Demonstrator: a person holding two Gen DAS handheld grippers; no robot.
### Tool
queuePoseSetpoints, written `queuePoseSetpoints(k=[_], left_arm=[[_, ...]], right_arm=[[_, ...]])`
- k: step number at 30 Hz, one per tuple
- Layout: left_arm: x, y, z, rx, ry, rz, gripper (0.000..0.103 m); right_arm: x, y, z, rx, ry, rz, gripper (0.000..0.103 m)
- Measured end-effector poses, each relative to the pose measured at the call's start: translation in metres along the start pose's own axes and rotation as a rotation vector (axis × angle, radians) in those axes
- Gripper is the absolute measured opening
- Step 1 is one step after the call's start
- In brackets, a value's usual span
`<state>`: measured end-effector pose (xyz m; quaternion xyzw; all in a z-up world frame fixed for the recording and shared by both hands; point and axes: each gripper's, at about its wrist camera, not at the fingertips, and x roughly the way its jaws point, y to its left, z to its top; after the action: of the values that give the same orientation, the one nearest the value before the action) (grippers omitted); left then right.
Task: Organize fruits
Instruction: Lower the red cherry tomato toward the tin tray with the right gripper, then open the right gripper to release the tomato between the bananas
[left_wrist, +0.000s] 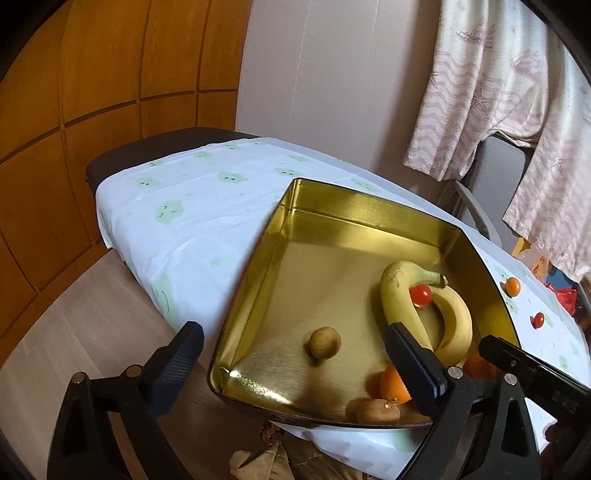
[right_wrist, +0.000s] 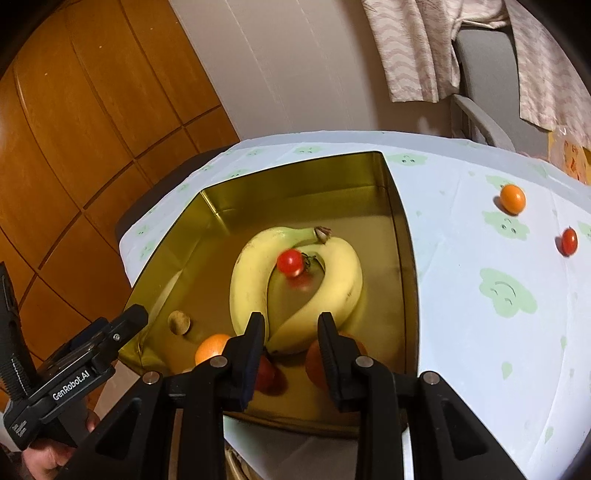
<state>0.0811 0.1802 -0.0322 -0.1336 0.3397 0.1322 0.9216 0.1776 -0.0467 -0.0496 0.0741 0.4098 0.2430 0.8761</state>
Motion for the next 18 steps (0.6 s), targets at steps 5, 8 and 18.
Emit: queuePoseSetpoints(k=[5, 8, 18], left_arm=[[-0.003, -0.007, -0.002, 0.019, -0.005, -0.019, 0.101], [-0.005, -0.012, -0.003, 0.03, -0.006, -0.039, 0.101], [-0.017, -0.047, -0.009, 0.141, -0.002, -0.15, 0.103]], right_arm=[[-0.012, -0.007, -0.002, 0.031, -0.025, 0.005, 0.03], [-0.021, -0.012, -0.002, 0.047, -0.045, 0.008, 0.03], [-0.045, -0.051, -0.013, 0.115, -0.076, -0.05, 0.03]])
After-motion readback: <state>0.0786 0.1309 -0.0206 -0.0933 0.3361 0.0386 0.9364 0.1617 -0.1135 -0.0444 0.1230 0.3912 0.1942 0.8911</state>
